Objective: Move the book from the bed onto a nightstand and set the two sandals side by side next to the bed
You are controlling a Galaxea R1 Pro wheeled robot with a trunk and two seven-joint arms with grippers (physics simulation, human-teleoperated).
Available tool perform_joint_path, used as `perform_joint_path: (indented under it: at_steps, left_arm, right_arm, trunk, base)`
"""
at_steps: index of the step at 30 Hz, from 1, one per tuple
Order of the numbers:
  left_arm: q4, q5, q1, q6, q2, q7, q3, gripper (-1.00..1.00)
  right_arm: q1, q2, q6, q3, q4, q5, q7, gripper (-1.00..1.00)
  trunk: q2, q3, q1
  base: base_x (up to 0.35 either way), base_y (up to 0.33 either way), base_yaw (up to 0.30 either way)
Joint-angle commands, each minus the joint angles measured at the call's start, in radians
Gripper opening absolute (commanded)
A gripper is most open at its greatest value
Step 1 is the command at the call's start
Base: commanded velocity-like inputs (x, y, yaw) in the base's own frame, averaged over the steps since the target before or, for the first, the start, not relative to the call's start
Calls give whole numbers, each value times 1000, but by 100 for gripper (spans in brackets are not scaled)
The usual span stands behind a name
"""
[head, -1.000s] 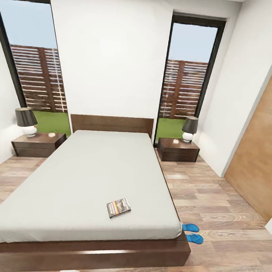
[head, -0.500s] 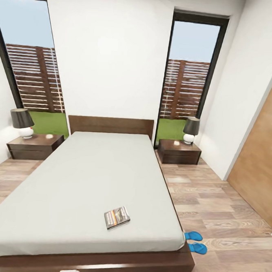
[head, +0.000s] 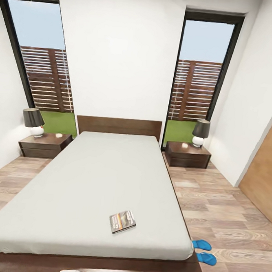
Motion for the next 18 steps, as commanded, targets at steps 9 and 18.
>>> perform_joint_path:
  at_steps: [9, 18]
  left_arm:
    - [1, -10, -1, -4, 0, -2, 9, 100]
    - [1, -10, -1, -4, 0, -2, 9, 100]
  right_arm:
    - [-2, 0, 1, -3, 2, -3, 4, 100]
    - [-2, 0, 1, -3, 3, -3, 4, 100]
  trunk:
    - [-2, -2, 1]
    - [-2, -2, 1]
  base:
    - [268, -53, 29]
    - [272, -14, 2]
